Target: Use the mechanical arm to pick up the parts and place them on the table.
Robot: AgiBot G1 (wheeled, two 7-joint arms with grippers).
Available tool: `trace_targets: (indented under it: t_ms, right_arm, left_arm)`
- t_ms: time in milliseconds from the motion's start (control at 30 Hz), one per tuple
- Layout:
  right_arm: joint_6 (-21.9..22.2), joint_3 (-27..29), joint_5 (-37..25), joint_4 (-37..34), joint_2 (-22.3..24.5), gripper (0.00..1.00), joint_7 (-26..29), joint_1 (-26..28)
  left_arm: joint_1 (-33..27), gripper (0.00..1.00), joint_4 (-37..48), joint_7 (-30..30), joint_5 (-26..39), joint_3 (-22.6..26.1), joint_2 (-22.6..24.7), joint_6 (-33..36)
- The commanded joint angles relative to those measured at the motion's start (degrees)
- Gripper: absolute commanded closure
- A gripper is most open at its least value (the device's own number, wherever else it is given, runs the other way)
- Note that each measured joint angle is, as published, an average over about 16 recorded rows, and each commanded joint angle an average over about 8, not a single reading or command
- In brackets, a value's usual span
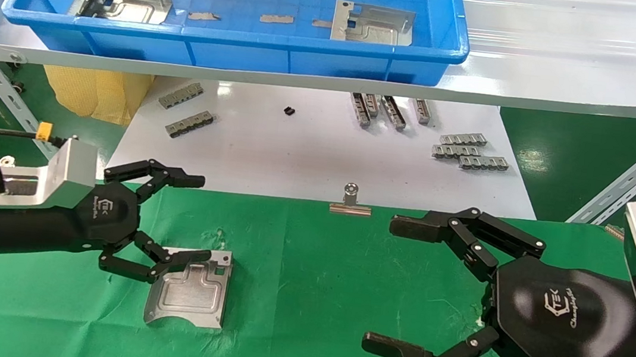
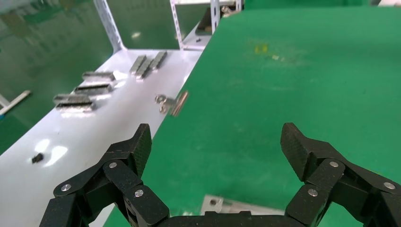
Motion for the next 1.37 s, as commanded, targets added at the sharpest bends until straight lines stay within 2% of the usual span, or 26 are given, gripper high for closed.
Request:
trace_targets:
  t_ms: [33,1100,1367]
  right_arm:
    - [0.0,0.0,0.0,0.0,0.0,0.0,0.0,0.0]
    - [0.0,0.0,0.0,0.0,0.0,0.0,0.0,0.0]
    - [0.0,0.0,0.0,0.0,0.0,0.0,0.0,0.0]
  left_arm:
    - [1.2,0.0,-2.5,-1.7,-0.6,-1.1,-0.7,-0.2]
    - [20.1,0.0,-41.5,-29.4,-10.7,-18.5,-11.3,-3.0]
    - [22.8,0.0,-47.3,-33.1,-12.2,-21.0,-12.8,-3.4]
